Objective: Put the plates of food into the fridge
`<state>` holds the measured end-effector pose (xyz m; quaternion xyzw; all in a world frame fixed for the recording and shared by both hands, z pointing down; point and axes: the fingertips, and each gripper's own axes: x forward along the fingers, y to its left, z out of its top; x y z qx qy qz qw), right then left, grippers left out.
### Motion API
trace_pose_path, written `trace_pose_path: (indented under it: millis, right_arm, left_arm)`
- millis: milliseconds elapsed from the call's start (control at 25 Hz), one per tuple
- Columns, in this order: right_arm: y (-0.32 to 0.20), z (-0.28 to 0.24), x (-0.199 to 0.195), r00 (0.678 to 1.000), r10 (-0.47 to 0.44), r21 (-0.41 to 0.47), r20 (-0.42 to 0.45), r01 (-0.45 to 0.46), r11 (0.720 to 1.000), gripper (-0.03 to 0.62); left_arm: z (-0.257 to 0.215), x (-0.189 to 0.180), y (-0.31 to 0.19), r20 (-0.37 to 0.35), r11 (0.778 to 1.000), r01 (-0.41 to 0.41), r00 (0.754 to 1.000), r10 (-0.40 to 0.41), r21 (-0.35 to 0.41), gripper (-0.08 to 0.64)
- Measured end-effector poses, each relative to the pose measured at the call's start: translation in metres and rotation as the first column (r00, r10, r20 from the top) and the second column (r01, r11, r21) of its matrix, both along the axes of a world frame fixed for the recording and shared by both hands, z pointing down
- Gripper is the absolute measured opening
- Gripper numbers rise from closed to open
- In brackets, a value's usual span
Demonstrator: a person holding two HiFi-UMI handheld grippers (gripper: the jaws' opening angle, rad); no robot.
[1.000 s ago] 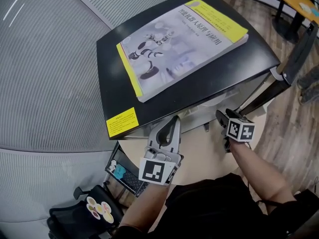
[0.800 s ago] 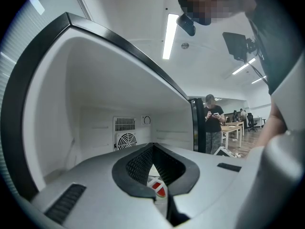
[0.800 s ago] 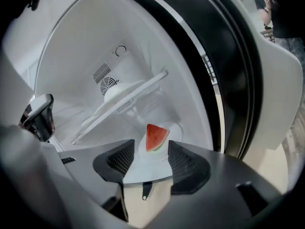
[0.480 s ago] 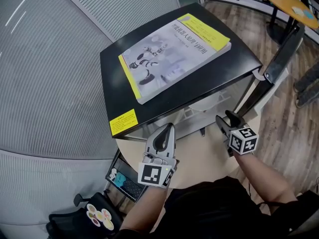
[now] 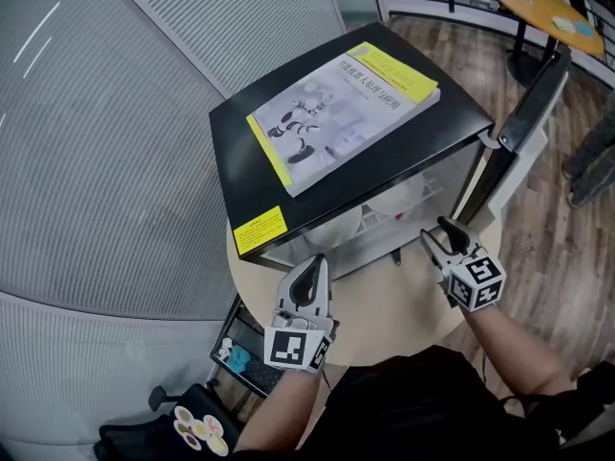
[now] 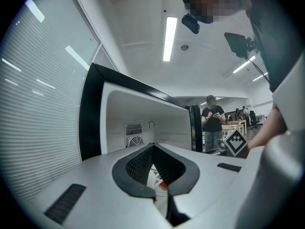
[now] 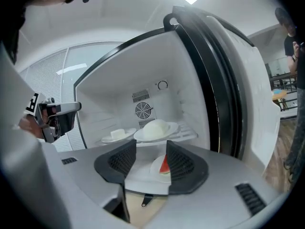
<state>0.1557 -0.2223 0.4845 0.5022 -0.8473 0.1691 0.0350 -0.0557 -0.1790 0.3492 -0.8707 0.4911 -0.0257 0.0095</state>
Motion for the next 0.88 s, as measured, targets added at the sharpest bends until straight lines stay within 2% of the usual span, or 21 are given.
trace_pose_path:
  millis: [280, 520, 880]
  right_arm:
    - [0.027, -0.026, -0.006, 0.999, 0.005, 0.056, -0.043, -0.003, 0.998, 0.149]
    - [0.046, -0.041, -0.013, 0.999, -0.006, 0.069, -0.045, 0.009, 0.998, 0.130]
    - [0.066, -0.056, -0.020, 0.994, -0.002, 0.129, -0.111, 0.016, 0.991, 0.065]
  left_arm:
    - [-0.009, -0.016, 0.015, -0.005, 1.000, -0.003, 1.000, 0.003, 0.019, 0.002]
    - [-0.010, -0.029, 0.026, -0.004, 1.000, 0.002, 1.000, -0.002, 0.029, 0.002]
    - [-0.009, -0.049, 0.042, -0.001, 0.999, 0.021, 1.000, -0.021, 0.038, 0.002]
